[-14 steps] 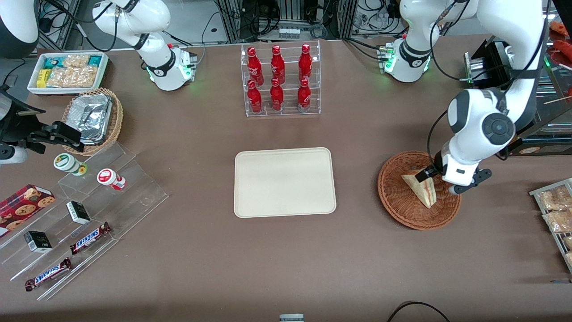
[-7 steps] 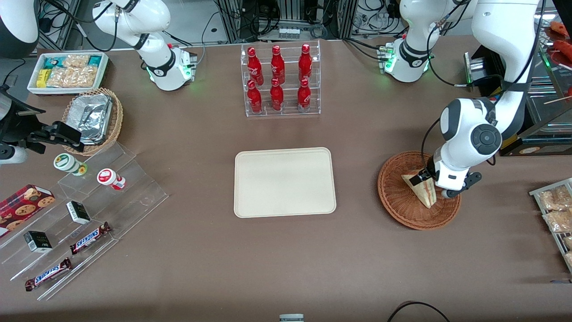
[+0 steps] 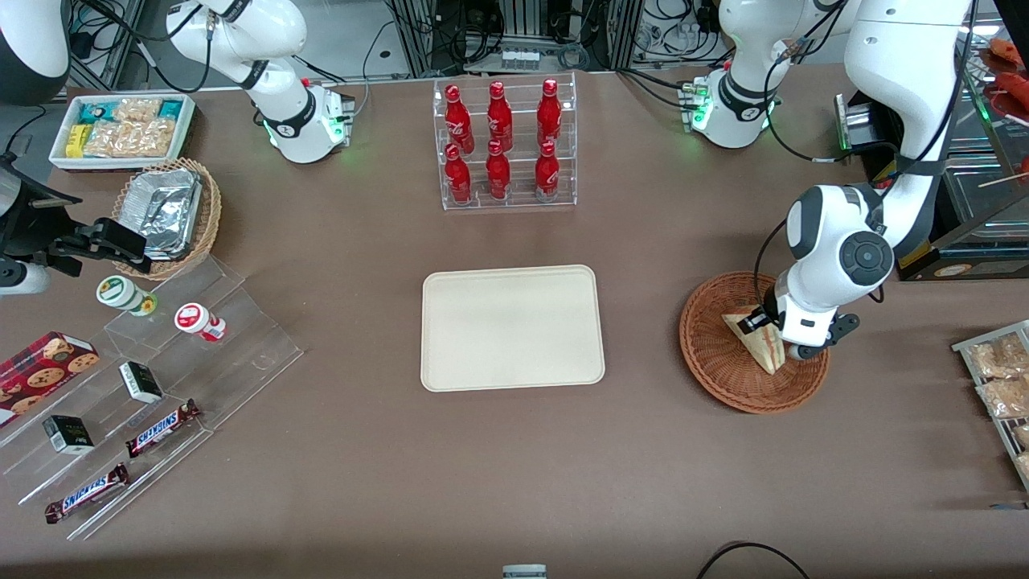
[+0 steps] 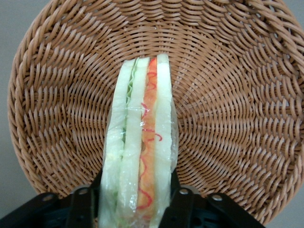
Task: Place sandwich from basket to tray
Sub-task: 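Lower the left gripper and close it on the sandwich's wrapped edge, then lift the sandwich and carry it with the left gripper over the cream tray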
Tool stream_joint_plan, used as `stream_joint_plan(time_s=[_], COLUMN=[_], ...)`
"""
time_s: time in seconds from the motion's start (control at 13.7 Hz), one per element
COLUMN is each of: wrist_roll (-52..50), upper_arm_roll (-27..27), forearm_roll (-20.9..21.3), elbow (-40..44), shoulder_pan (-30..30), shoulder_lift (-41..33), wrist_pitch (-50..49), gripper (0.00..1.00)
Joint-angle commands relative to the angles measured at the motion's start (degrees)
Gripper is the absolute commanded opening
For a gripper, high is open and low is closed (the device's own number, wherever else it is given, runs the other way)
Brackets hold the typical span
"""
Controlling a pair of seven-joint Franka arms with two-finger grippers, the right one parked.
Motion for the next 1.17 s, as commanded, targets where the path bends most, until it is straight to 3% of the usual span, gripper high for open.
stream_joint_plan(time_s=[0.0,0.36,0.73,1.09], wrist_roll=[-0.84,-0.22,0.30,0.22], upper_arm_roll=[0.19,-0.24,-3.31,-6.83], forearm_roll=[0.50,0.59,0.68,-0.11], elbow=[0.39,6.44,14.35,19.54], shoulder_pan=[-0.43,-0.52,-4.38,-10.17], shoulder_lift=[-0.63,-4.06,-3.71,0.41], wrist_pitch=[0.16,-13.78,-25.84,-26.91], gripper=[0.00,0.00,0.00,0.00])
